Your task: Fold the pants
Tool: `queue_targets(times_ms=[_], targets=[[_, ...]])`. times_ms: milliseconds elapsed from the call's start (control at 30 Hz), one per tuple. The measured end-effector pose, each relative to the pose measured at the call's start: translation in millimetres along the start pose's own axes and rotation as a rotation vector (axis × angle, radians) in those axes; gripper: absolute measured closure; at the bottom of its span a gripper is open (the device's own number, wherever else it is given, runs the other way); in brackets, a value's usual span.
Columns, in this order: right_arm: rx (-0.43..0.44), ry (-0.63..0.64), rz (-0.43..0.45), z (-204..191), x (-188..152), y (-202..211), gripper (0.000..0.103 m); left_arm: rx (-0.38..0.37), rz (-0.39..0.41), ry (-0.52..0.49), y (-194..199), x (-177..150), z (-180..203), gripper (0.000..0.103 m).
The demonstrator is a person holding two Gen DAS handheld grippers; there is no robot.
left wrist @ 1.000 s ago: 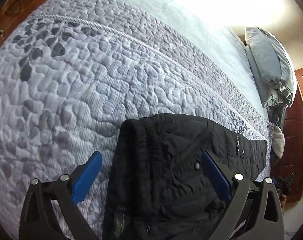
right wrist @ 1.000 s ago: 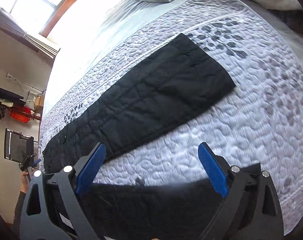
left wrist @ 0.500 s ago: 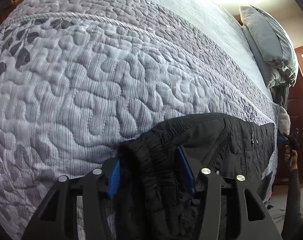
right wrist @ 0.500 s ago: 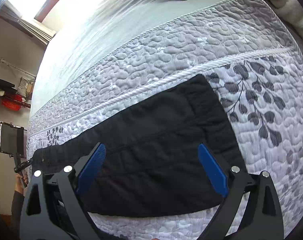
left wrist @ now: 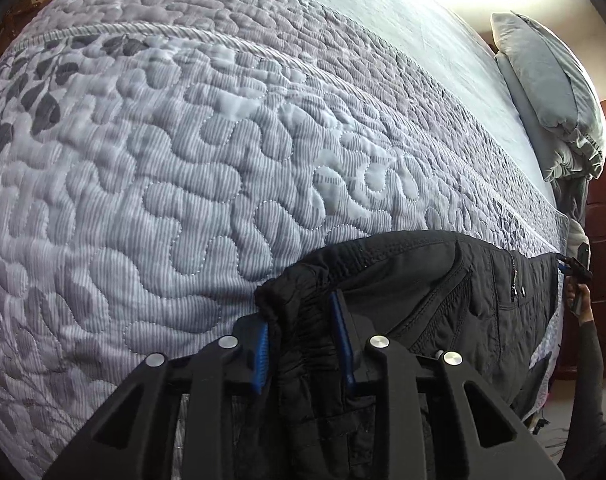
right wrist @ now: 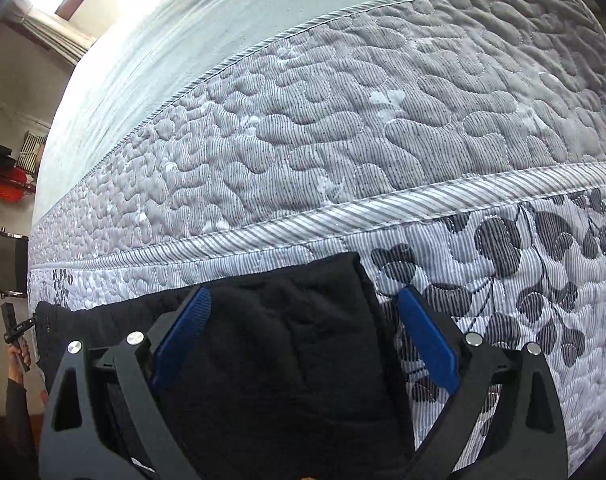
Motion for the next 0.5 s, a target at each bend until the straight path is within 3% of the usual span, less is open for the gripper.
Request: queue_targets(times_ms=[33, 67, 167, 200, 500], targets=[[0.027, 0.012, 0.008, 0.4, -1.4, 3.0, 0.015, 0.005, 0.002, 0.002, 0.0, -0.5, -0.1, 0.075], [0.052, 0.019, 0.004, 0.7, -1.7, 5.1, 0.050, 0.014, 0.005, 0.001, 0.4, -1.4, -0.1, 0.075], [0.078, 0.041, 0.026, -0.2, -5.7, 15.3, 0.090, 0.048, 0.025, -0.004, 3.5, -3.7, 6.7, 0.080], [0.071, 0.042, 0.039, 0.2, -7.4, 19.4, 0.092, 0.068, 0.036, -0.010, 6.0, -4.1, 9.9, 0.090], [0.074, 0.042, 0.207, -4.3, -37.8, 105.2, 0.097, 0.101, 0.188, -0.008, 60.5, -7.7, 25.2, 0.090]])
Point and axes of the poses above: each gripper's, at about its wrist camera, not at the fingertips, and y roughly against the way its jaws point, z to its right, x to its top, the point moved 1 cm from there along -y, roughly the way its jaws point, and after that the axes turned 9 degrees about -y, right-handed, at the moved point
